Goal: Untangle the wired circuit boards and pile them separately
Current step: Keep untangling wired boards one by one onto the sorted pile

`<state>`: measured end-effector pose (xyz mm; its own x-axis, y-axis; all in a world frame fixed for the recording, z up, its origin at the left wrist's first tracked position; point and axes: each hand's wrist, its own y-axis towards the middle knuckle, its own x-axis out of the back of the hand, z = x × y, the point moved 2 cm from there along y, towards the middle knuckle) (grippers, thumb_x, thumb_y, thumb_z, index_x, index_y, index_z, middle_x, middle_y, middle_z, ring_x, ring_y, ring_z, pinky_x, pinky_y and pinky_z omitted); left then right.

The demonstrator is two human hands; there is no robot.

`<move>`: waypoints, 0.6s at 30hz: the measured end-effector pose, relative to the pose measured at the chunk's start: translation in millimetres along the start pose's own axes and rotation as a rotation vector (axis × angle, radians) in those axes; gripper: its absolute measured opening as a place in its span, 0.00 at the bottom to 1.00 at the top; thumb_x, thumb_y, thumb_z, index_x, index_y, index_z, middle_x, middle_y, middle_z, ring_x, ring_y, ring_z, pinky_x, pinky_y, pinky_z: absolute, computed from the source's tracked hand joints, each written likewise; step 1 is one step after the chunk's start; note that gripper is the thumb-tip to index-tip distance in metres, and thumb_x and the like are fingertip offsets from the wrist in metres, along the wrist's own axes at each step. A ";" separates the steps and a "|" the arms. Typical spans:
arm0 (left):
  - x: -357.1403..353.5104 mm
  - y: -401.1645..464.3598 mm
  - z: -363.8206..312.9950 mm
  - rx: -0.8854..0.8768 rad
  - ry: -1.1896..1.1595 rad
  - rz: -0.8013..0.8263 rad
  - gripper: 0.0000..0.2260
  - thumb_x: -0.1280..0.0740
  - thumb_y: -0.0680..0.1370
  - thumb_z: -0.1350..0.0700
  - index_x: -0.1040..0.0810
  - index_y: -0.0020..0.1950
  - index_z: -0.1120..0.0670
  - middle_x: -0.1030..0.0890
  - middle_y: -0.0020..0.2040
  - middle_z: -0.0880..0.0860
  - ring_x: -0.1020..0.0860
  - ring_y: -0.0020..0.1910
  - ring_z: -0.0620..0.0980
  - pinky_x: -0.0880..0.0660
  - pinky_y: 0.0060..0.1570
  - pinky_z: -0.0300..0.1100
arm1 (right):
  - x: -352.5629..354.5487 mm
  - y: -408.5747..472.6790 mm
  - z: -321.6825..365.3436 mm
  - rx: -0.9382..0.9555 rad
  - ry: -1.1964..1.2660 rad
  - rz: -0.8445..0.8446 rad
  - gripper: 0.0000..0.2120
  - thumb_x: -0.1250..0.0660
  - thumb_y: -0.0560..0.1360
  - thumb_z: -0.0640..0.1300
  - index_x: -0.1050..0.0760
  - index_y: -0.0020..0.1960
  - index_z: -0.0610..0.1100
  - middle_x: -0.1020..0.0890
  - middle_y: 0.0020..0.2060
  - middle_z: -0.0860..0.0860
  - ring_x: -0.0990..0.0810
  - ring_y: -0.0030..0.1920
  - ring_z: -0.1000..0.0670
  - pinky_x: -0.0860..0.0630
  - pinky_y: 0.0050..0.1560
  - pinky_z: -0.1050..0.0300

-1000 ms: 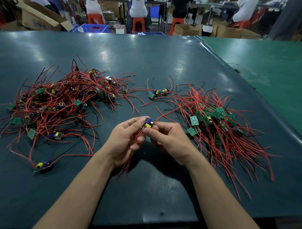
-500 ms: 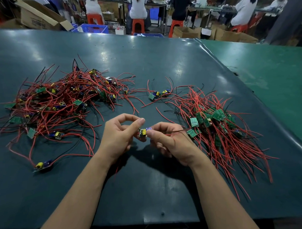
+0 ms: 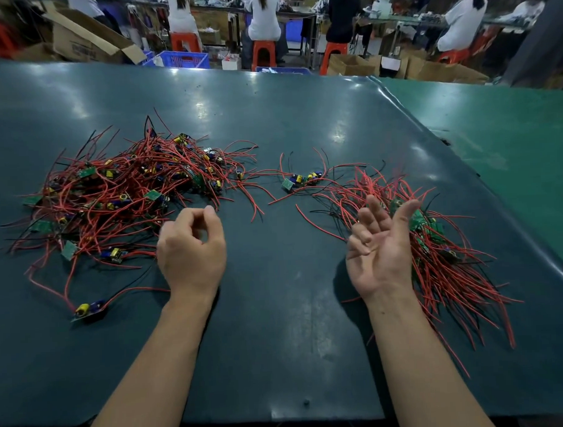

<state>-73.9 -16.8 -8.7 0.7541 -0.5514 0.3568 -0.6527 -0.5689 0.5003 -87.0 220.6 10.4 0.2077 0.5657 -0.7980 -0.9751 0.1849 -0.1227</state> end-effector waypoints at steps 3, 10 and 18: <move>-0.2 5.4 4.4 -0.036 0.371 -0.047 0.14 0.35 0.75 0.53 0.23 0.58 0.58 0.23 0.58 0.59 0.29 0.61 0.63 0.35 0.58 0.52 | -3.3 -2.1 -7.6 -0.072 -0.093 0.042 0.19 0.41 0.80 0.58 0.22 0.48 0.44 0.22 0.29 0.53 0.34 0.20 0.58 0.40 0.17 0.67; 12.3 26.7 25.3 0.242 0.546 -0.026 0.33 0.33 0.74 0.54 0.42 0.77 0.54 0.43 0.76 0.63 0.39 0.69 0.68 0.40 0.65 0.63 | -8.6 -8.9 -21.0 -0.147 -0.366 0.116 0.14 0.37 0.77 0.54 0.21 0.47 0.43 0.21 0.30 0.52 0.30 0.22 0.55 0.40 0.20 0.66; 7.5 45.0 35.5 0.128 0.514 -0.054 0.15 0.34 0.79 0.50 0.22 0.65 0.51 0.19 0.59 0.59 0.29 0.59 0.65 0.36 0.59 0.61 | -7.1 -9.2 -26.3 -0.185 -0.447 0.168 0.13 0.36 0.77 0.53 0.21 0.49 0.43 0.21 0.31 0.52 0.29 0.23 0.55 0.37 0.21 0.65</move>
<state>-100.2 -68.2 -11.6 0.7043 -0.1671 0.6900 -0.5912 -0.6761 0.4397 -81.6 193.7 1.7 0.0210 0.8713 -0.4903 -0.9869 -0.0603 -0.1494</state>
